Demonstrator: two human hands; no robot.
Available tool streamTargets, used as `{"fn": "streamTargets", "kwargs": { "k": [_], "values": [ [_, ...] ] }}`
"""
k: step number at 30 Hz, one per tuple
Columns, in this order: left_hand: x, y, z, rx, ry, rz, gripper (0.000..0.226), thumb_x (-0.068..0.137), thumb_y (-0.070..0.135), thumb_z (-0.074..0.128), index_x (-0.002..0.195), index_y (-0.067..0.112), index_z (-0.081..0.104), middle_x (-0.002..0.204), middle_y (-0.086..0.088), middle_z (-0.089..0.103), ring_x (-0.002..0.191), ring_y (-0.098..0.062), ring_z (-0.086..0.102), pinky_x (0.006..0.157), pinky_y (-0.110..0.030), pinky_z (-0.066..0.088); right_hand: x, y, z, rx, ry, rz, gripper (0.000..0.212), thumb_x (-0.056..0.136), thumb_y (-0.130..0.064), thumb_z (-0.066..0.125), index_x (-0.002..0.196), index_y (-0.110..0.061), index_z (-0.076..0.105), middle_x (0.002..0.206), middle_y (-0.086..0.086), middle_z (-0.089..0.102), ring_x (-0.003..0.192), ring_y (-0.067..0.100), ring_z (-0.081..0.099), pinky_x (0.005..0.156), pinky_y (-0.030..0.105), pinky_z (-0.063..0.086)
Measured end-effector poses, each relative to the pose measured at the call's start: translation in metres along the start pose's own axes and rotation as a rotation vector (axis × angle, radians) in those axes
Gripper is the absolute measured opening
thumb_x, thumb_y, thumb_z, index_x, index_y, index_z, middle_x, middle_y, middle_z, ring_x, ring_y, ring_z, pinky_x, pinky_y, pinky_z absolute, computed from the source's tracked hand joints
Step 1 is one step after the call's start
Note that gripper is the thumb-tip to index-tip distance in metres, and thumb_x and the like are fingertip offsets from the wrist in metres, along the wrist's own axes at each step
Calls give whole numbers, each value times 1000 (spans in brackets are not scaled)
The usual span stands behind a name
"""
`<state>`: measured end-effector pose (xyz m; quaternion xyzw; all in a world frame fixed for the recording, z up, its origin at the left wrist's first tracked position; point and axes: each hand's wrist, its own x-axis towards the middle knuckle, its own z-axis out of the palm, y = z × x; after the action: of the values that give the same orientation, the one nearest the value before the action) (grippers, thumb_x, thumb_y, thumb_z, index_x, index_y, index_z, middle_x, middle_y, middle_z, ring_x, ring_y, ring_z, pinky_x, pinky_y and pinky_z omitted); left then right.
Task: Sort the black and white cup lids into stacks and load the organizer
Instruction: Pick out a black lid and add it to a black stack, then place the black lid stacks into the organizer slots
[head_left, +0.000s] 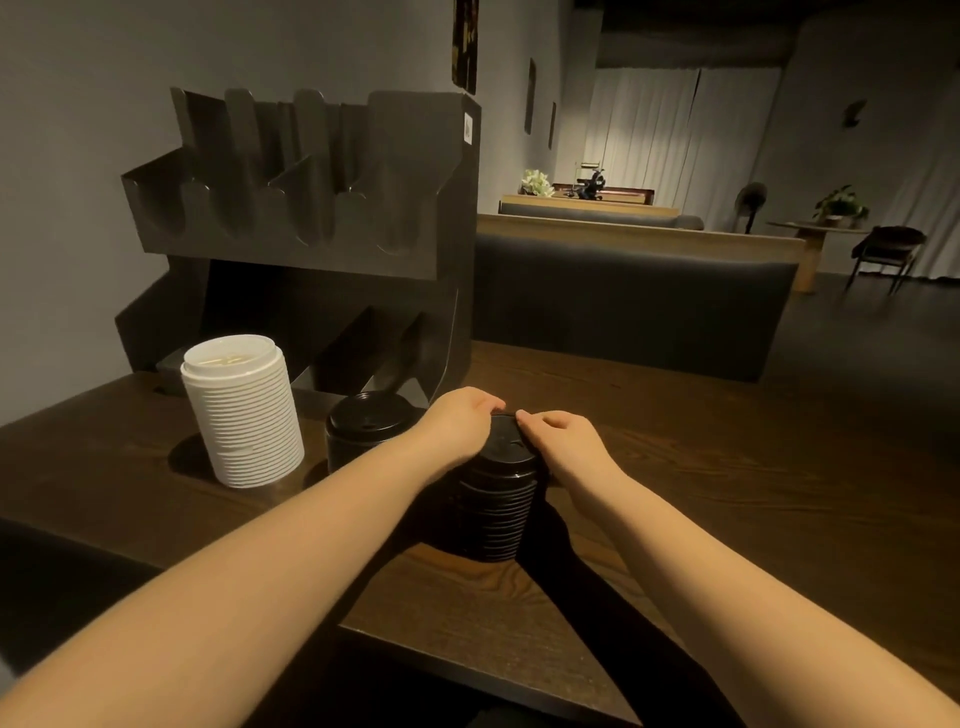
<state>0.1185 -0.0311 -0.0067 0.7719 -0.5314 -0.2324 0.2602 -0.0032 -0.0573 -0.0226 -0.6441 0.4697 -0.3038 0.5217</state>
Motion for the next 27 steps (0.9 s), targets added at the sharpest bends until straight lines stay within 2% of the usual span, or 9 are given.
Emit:
{"fn": "streamTargets", "kwargs": {
  "k": [4, 7, 10, 12, 14, 16, 20, 23, 27],
  "values": [
    [4, -5, 3, -255, -57, -274, 51, 101, 42, 36, 139, 10, 47, 133, -13, 55, 120, -29, 53, 104, -39, 41, -9, -6, 2, 78, -14, 211, 27, 96, -39, 51, 96, -13, 59, 78, -2, 58, 66, 11, 52, 68, 26, 44],
    [-4, -8, -3, -433, -207, -421, 63, 95, 57, 40, 137, 11, 48, 117, -14, 60, 105, -33, 58, 94, -47, 48, -17, -4, -2, 191, -98, 276, 55, 94, -50, 47, 131, -10, 50, 116, 6, 62, 84, 15, 56, 62, 25, 42],
    [-8, -18, -10, -488, -274, -523, 78, 87, 68, 44, 140, 11, 43, 138, -18, 49, 124, -41, 46, 101, -55, 41, -20, -1, -13, 303, -151, 371, 83, 84, -69, 45, 141, -10, 36, 141, 17, 42, 123, 33, 46, 84, 38, 41],
    [-10, -24, -11, -536, -299, -546, 81, 83, 73, 45, 137, 12, 45, 139, -18, 47, 127, -43, 43, 102, -57, 40, -20, 2, -16, 263, -146, 373, 88, 81, -71, 47, 144, -12, 33, 143, 18, 39, 128, 37, 41, 92, 45, 40],
    [-11, -29, -4, -626, -276, -579, 82, 79, 72, 51, 131, 9, 49, 128, -19, 54, 116, -40, 51, 99, -53, 44, -29, 6, -8, 247, -174, 290, 67, 91, -61, 41, 141, -16, 39, 132, 10, 52, 119, 28, 51, 92, 36, 43],
    [-12, -29, 6, -743, -222, -588, 79, 76, 68, 59, 126, 7, 53, 117, -19, 59, 104, -36, 57, 95, -46, 46, -39, 13, 3, 301, -185, 255, 53, 95, -54, 38, 131, -17, 51, 107, 2, 64, 95, 16, 61, 73, 25, 47],
    [-28, -13, 13, -776, -191, -563, 69, 77, 62, 61, 118, 7, 56, 113, -17, 61, 94, -33, 57, 87, -46, 47, -46, 15, 4, 431, -147, 240, 42, 95, -48, 43, 110, -13, 62, 95, 6, 67, 87, 19, 62, 69, 28, 47],
    [-38, 3, 8, -832, -157, -336, 49, 92, 43, 53, 125, 8, 55, 118, -16, 62, 72, -23, 55, 67, -37, 47, -52, 5, -4, 495, -124, 255, 33, 95, -43, 48, 86, -14, 60, 80, 5, 62, 74, 18, 56, 62, 30, 43],
    [-51, 8, -14, -811, -165, -399, 60, 78, 60, 61, 119, 16, 58, 117, -14, 61, 99, -33, 56, 90, -49, 44, -64, -17, -9, 506, -80, 179, 24, 90, -39, 57, 87, -16, 59, 85, 6, 60, 76, 21, 56, 66, 35, 44]
  ]
}}
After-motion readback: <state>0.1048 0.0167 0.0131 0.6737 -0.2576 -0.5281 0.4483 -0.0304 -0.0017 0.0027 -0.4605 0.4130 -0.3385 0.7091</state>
